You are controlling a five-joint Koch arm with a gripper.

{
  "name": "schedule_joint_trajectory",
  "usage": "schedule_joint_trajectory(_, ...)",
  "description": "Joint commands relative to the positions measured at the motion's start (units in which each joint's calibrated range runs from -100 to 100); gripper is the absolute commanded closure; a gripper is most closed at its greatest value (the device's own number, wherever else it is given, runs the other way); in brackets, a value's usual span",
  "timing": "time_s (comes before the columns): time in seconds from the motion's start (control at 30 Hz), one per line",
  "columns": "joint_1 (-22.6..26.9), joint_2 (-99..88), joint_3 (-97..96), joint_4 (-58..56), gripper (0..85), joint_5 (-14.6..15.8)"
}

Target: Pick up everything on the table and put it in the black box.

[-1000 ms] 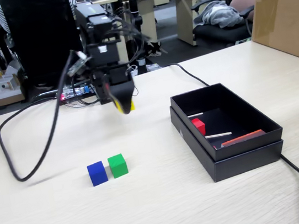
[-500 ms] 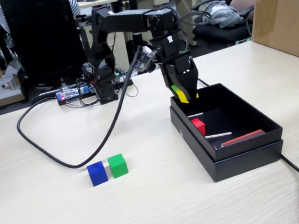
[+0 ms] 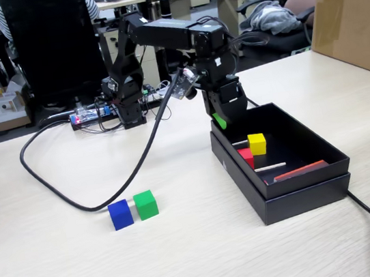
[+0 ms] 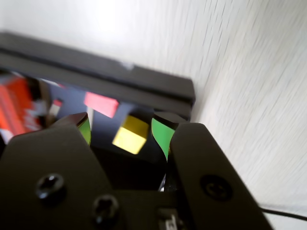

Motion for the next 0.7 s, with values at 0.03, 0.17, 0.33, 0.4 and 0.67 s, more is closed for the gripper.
schedule_joint_trajectory(0.03, -4.3, -19.6, -0.5, -1.8, 54.0, -4.0)
schedule_joint_trajectory(0.17, -13.0, -25.4, -3.4, -1.9, 43.8, -11.9)
schedule_joint_trajectory(0.33, -18.6, -22.8, -4.3, -1.9, 40.0, -16.4)
schedule_joint_trajectory(0.4, -20.2, -19.1, -4.0, -1.8, 39.4, -17.7)
schedule_joint_trajectory(0.67, -23.0, 0.2, 3.3, -1.7, 39.0, -18.6)
